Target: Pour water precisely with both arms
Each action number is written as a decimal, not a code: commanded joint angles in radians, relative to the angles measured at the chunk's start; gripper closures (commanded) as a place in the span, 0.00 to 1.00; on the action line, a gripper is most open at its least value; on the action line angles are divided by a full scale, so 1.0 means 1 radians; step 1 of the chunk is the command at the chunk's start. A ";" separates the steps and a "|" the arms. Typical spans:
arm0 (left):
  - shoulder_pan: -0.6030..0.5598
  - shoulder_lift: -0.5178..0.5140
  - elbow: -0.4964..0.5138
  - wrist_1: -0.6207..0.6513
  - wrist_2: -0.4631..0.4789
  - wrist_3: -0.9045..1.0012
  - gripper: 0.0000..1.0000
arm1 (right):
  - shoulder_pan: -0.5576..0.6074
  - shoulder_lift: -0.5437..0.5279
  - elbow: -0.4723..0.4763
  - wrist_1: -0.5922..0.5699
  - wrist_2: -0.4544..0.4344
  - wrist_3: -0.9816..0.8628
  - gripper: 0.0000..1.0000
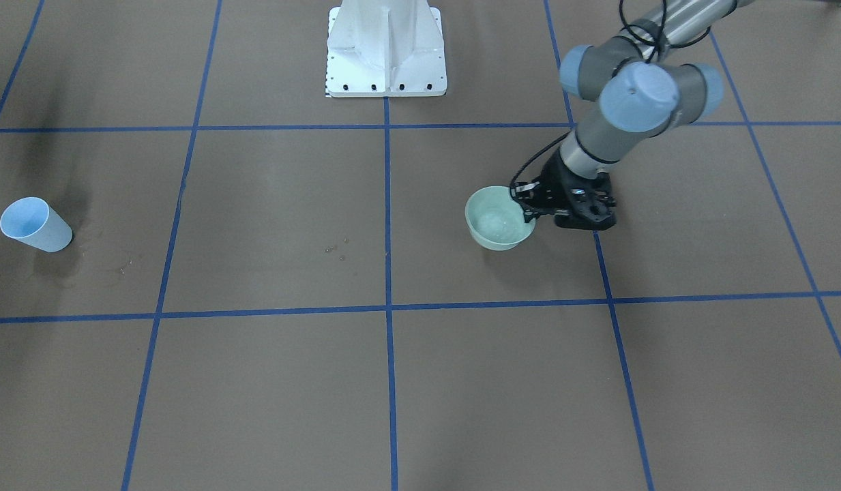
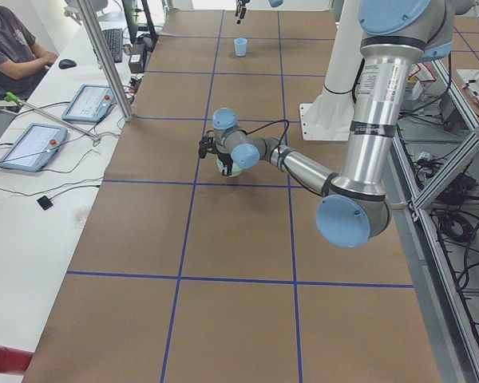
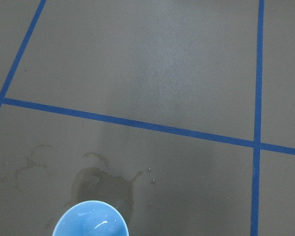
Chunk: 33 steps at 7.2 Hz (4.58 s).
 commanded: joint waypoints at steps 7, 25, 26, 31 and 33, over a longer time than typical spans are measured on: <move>-0.164 0.156 0.114 0.002 -0.029 0.310 1.00 | 0.002 -0.003 0.001 0.000 0.000 0.000 0.01; -0.655 0.185 0.124 0.202 -0.157 0.697 0.00 | 0.225 0.180 -0.002 -0.705 0.185 -0.420 0.01; -0.657 0.208 0.116 0.202 -0.155 0.697 0.00 | 0.233 0.167 -0.005 -0.708 0.185 -0.420 0.01; -0.657 0.225 0.145 0.212 -0.182 0.683 0.00 | 0.233 0.086 0.006 -0.701 0.181 -0.411 0.01; -0.657 0.225 0.144 0.201 -0.190 0.683 0.00 | 0.233 0.090 0.000 -0.700 0.169 -0.408 0.01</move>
